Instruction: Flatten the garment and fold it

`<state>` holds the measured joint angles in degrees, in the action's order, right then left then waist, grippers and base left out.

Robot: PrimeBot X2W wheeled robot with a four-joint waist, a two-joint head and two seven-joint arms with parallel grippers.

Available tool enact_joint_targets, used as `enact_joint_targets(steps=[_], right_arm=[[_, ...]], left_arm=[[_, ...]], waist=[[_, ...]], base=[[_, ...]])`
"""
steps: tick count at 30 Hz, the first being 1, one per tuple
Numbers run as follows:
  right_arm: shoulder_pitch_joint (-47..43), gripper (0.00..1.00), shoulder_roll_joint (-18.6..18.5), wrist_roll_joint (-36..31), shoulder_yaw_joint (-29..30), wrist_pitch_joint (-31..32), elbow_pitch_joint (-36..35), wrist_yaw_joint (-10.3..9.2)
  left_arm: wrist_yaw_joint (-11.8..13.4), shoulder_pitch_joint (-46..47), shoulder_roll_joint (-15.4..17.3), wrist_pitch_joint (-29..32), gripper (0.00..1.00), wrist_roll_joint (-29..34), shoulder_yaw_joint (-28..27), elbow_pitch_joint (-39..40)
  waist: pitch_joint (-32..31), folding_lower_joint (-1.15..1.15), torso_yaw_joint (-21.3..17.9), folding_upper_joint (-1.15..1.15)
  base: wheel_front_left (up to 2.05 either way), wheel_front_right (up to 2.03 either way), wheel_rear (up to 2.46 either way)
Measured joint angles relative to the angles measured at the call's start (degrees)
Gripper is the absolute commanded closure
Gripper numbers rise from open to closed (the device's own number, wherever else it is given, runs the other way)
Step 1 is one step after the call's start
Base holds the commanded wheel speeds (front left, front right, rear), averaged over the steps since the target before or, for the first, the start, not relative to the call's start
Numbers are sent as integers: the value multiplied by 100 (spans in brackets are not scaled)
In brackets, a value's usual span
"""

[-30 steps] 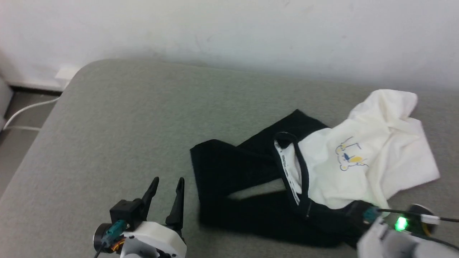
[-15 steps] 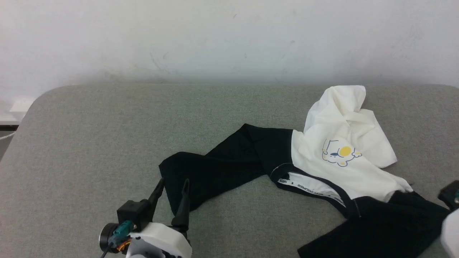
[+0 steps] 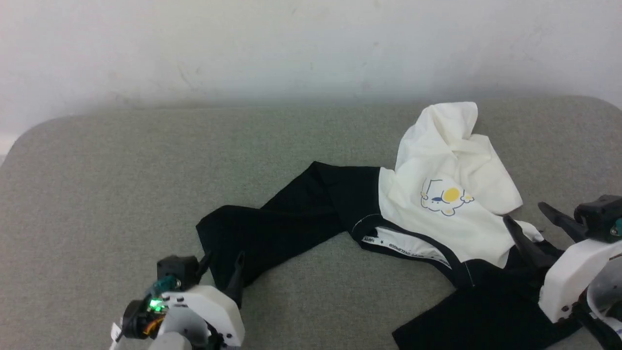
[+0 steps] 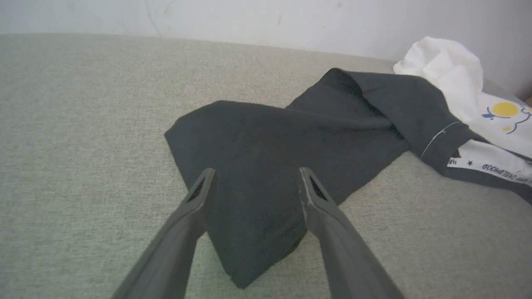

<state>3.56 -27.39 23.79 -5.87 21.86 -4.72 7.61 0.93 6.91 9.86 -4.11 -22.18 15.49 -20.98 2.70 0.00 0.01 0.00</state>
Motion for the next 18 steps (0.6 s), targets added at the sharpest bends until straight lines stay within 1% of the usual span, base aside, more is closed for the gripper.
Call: enact_joint_targets(steps=[4,6,10,12,13,14,16,18], right_arm=[[-170,0,463,-275,200,-189,-506,-1],[-185,0,634,-366,188,-302,-617,-1],[-211,0,808,-542,121,-498,-628,-1],[-244,0,905,-597,91,-583,-598,-1],[-249,0,951,-619,76,-609,-560,-1],[-254,0,975,-639,51,-639,-521,-1],[-267,0,992,-709,18,-698,-441,-1],[-270,0,1017,-735,0,-732,-342,-1]], left_arm=[[240,320,194,480,0,47,-64,-245],[324,487,290,858,0,58,-74,-441],[361,740,424,1599,0,52,-32,-651],[240,896,477,1840,0,-20,-21,-667],[166,958,514,1939,25,-43,-7,-668],[111,1002,557,1993,100,-56,-2,-661],[21,1050,644,1963,100,-91,-24,-631],[29,1072,675,1674,100,-111,-114,-576]], waist=[[165,0,-95,0],[261,1,-146,0],[452,-1,-257,0],[541,0,-312,0],[581,0,-339,0],[615,0,-363,0],[666,0,-407,0],[681,1,-429,0]], base=[[0,0,0],[0,0,0],[0,0,0],[0,0,0],[0,0,0],[0,0,0],[0,0,0],[0,0,0]])
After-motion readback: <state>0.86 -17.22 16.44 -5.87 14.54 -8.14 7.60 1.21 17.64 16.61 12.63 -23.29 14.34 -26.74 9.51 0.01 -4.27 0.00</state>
